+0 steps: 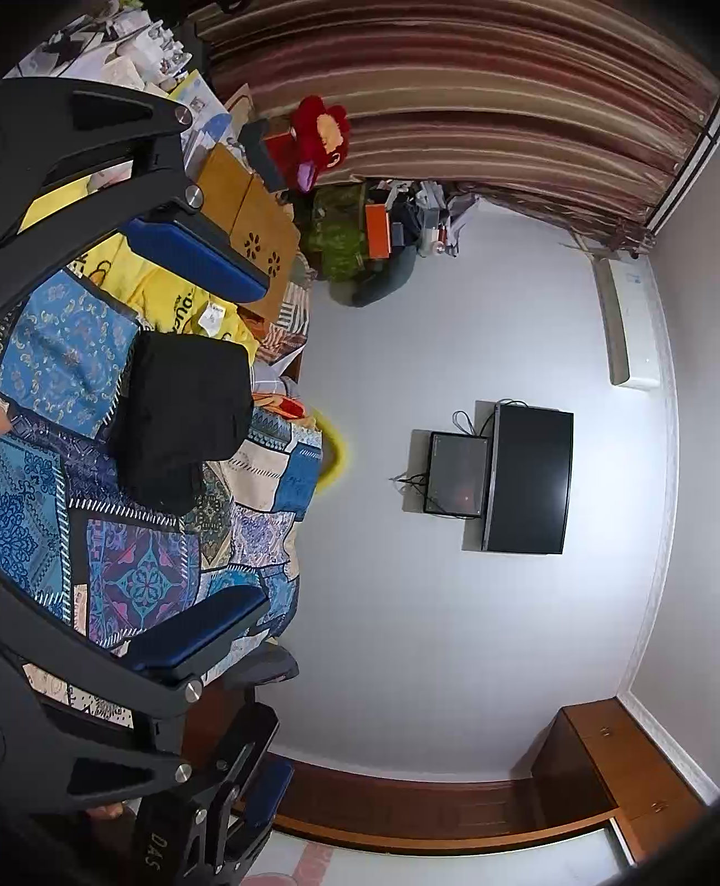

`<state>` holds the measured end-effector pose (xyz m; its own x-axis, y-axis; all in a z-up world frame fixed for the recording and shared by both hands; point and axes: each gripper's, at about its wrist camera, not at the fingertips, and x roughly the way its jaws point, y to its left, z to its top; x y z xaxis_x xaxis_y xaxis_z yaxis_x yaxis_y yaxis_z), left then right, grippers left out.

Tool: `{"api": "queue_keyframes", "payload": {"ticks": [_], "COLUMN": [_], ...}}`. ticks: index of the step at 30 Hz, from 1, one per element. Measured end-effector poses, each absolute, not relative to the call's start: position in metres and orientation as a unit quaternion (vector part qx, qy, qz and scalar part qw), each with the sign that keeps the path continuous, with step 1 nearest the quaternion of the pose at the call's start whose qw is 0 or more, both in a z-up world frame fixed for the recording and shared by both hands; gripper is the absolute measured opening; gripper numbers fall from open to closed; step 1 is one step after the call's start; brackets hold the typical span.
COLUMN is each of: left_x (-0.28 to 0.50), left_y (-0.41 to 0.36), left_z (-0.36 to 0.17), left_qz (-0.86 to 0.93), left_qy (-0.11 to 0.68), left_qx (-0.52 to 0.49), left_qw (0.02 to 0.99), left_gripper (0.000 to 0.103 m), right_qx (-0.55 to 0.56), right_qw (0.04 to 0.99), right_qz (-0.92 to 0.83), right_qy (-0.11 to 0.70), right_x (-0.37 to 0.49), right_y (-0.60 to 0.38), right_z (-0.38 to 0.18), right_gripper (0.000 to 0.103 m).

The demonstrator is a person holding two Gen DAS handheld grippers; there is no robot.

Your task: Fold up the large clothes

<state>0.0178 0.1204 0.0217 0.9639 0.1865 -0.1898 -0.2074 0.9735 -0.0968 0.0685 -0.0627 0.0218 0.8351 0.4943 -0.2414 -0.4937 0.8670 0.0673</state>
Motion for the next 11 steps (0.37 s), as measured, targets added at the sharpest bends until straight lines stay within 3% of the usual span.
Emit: {"api": "queue_keyframes", "payload": {"ticks": [11], "left_x": [0.0204], "left_y": [0.1203], "left_z": [0.0171], "left_qz": [0.105], "left_qy": [0.095], "left_qx": [-0.056], "left_qw": [0.988], "left_gripper": [0.103], "right_qx": [0.01], "right_qw": [0.956], "right_qz": [0.259], "right_qy": [0.139], "right_x": [0.0736], "right_y": [-0.0647], "right_z": [0.0189], "right_gripper": [0.099]}}
